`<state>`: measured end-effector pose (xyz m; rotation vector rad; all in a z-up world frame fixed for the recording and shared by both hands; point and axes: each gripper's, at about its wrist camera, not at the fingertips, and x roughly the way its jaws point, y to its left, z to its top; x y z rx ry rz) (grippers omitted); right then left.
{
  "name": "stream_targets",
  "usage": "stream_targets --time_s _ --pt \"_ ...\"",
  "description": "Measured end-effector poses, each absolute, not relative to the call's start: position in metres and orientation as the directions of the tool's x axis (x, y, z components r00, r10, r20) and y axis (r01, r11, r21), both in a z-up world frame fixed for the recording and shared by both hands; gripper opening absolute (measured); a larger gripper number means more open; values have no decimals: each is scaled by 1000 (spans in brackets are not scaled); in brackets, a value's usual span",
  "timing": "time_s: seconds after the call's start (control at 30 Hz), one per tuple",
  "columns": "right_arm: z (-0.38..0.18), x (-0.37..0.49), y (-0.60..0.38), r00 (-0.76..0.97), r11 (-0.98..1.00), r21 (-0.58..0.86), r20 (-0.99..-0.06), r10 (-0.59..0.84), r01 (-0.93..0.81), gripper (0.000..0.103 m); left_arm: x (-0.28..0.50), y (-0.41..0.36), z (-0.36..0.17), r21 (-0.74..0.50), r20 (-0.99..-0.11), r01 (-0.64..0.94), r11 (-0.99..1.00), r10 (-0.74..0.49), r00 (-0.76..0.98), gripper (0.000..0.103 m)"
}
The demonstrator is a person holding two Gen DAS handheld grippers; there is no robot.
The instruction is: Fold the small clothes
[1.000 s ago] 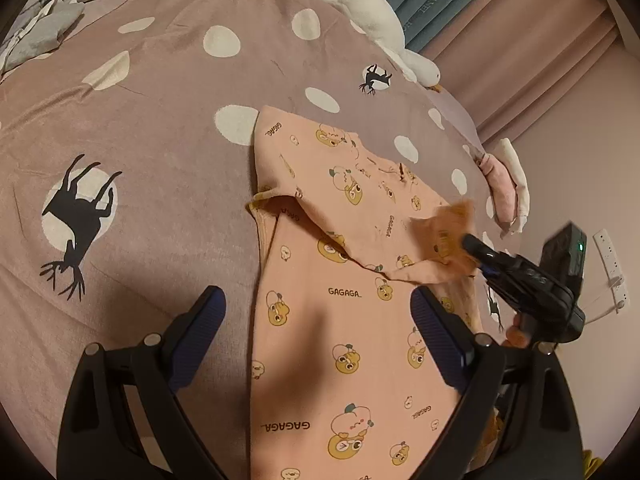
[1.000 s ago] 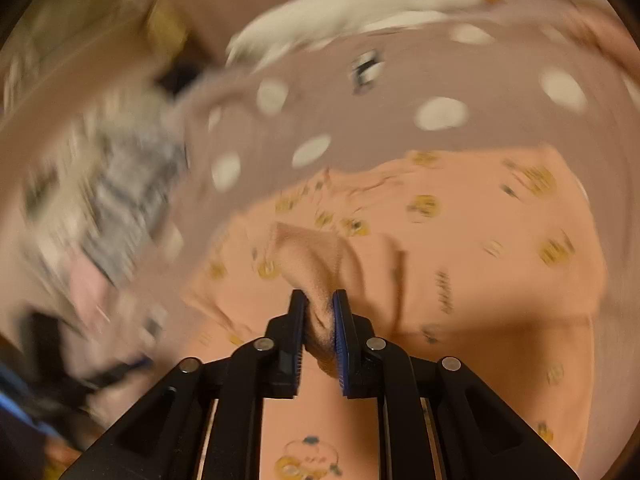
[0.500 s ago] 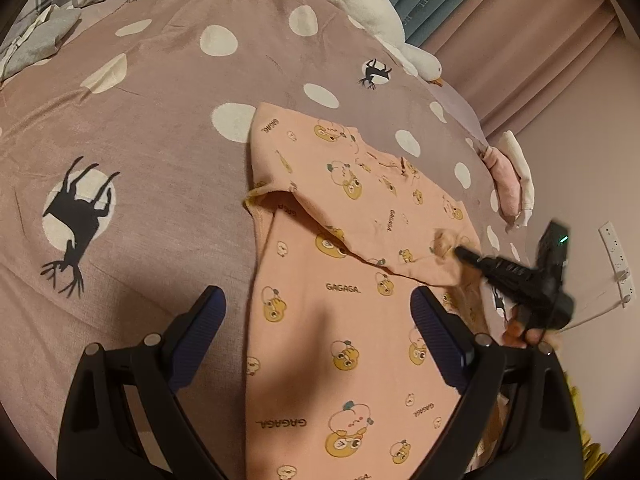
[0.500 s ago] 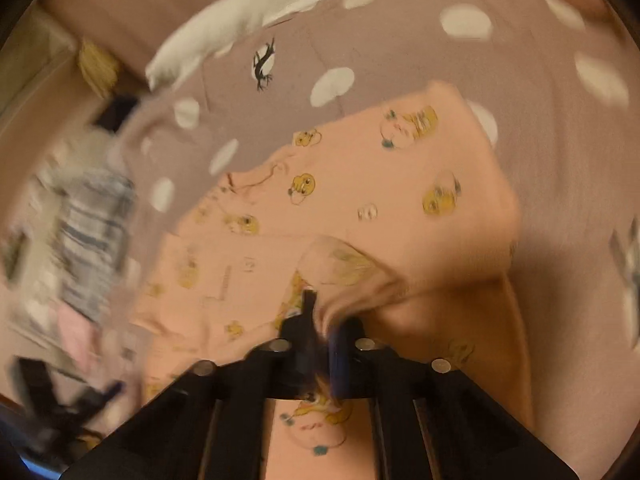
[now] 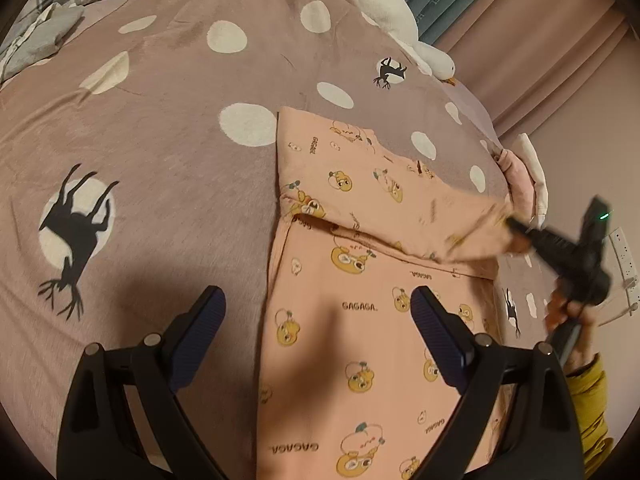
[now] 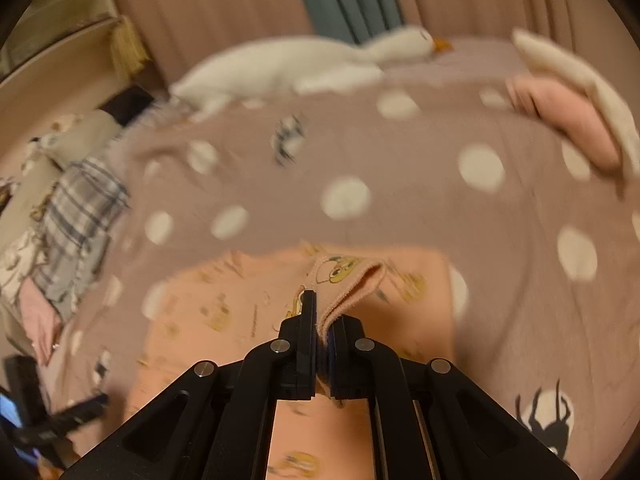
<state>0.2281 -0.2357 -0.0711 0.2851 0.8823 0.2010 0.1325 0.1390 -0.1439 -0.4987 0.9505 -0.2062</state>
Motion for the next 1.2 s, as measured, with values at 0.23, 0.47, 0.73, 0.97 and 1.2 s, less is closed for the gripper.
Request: stream_targets --time_s 0.23,0.47,0.73,0.97,1.2 --pt "-111 237 -271 556 956 269 -816 160 120 18 165 121 -132 -451 -727 15 892 -377 573 94" --pt "-73 213 -287 685 950 310 -698 209 25 21 208 106 -131 -470 -704 52 881 -410 581 80" --pt "-122 220 -263 555 971 238 -802 219 -38 19 236 94 -168 -405 -781 25 914 -360 510 42" --pt "-120 218 -270 548 962 273 -805 227 3 17 230 105 -171 -434 -782 17 901 -386 489 39" --pt "-99 163 -278 593 933 359 -748 297 -14 29 171 135 -142 -510 -716 14 860 -433 548 73"
